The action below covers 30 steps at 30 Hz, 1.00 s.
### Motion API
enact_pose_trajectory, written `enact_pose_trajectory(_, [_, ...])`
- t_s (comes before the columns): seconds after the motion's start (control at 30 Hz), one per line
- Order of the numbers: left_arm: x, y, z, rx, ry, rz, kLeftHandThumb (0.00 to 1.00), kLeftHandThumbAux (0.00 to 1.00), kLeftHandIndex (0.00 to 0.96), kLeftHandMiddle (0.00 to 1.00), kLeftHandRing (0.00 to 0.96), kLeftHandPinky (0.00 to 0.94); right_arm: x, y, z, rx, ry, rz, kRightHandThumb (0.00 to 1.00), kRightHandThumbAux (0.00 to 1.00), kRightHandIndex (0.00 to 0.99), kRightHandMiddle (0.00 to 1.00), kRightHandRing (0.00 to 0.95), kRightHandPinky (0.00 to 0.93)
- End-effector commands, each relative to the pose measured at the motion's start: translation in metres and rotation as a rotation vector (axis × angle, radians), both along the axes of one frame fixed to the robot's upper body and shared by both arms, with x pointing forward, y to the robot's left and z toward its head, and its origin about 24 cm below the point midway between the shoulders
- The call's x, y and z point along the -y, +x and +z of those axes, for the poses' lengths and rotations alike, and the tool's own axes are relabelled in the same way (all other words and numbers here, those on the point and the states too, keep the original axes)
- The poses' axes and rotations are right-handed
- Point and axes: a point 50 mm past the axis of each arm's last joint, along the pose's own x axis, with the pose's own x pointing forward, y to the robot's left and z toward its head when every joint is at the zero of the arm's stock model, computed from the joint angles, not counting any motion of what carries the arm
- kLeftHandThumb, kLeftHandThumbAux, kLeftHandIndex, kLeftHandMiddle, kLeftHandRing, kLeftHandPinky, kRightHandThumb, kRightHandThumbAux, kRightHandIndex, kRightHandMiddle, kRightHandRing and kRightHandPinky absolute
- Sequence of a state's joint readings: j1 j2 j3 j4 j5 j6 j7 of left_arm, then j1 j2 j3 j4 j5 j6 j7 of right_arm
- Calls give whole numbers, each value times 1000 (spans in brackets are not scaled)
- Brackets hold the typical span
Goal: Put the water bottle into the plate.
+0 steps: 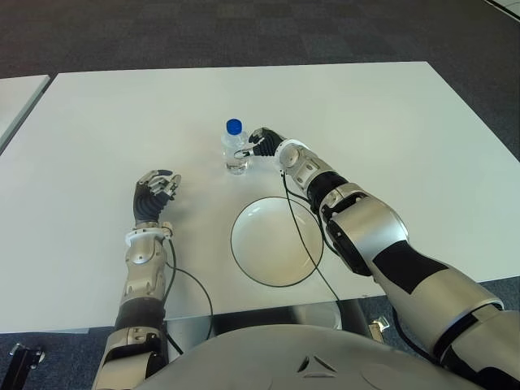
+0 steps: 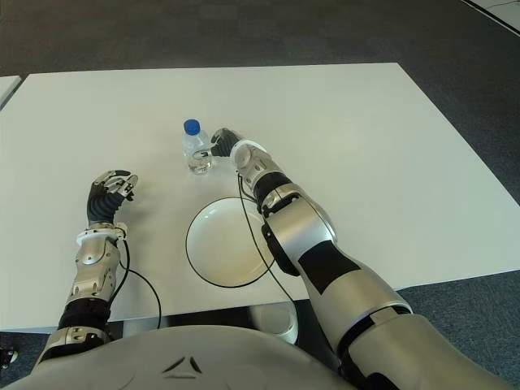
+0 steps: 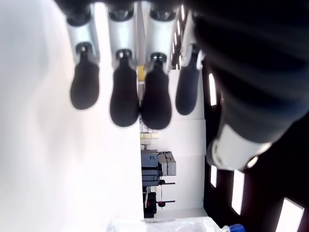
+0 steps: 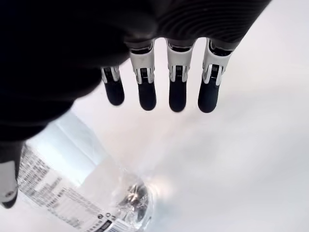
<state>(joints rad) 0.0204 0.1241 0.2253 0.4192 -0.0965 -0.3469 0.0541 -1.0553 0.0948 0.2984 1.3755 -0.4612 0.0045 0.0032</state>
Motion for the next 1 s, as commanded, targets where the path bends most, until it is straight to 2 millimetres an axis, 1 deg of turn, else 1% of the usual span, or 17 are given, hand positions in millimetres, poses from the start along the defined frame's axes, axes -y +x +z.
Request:
enact_pose_trajectory(0.03, [-2, 0, -2, -15, 0, -2, 709, 709, 437, 705, 683, 651, -19, -18, -20, -69, 83, 14, 667, 653, 410, 243, 195, 249])
enact_pose_trajectory(0.07, [-2, 0, -2, -16, 0, -2, 709, 709, 437, 705, 682, 649, -19, -18, -20, -69, 84, 14, 681, 673, 415, 244, 196, 249])
enact_pose_trajectory(0.2, [-2, 0, -3, -20, 2, 0, 708, 709, 437, 703, 680, 647, -17, -19, -23, -75, 90, 8, 699, 699, 422, 253, 208, 264])
enact_pose_trajectory(0.3, [-2, 0, -3, -27, 3, -1, 709, 709, 437, 702, 680, 651, -16, -19, -24, -89, 114, -5, 703, 707, 425, 307, 278, 327])
enact_pose_trajectory(0.4, [-3, 0, -3, -28, 2, -2, 709, 709, 437, 702, 680, 650, -16, -19, -24, -92, 119, -7, 703, 709, 426, 326, 307, 358])
enact_pose_trajectory(0.5, [-3, 0, -3, -26, 5, -2, 709, 709, 437, 702, 682, 654, -16, -19, -24, -93, 129, -10, 703, 711, 427, 365, 356, 405])
enact_pose_trajectory(0.6, [-3, 0, -3, -25, 11, 0, 710, 709, 437, 704, 684, 658, -16, -19, -23, -97, 146, -16, 704, 711, 427, 394, 388, 434])
enact_pose_trajectory(0.77, [-3, 0, -3, -23, 10, 3, 709, 709, 437, 708, 688, 663, -16, -19, -23, -103, 170, -30, 706, 712, 429, 463, 466, 515])
enact_pose_trajectory(1.0, [-2, 1, -3, -20, 4, 4, 709, 709, 437, 708, 685, 656, -16, -19, -23, -124, 211, -57, 707, 712, 429, 501, 515, 563])
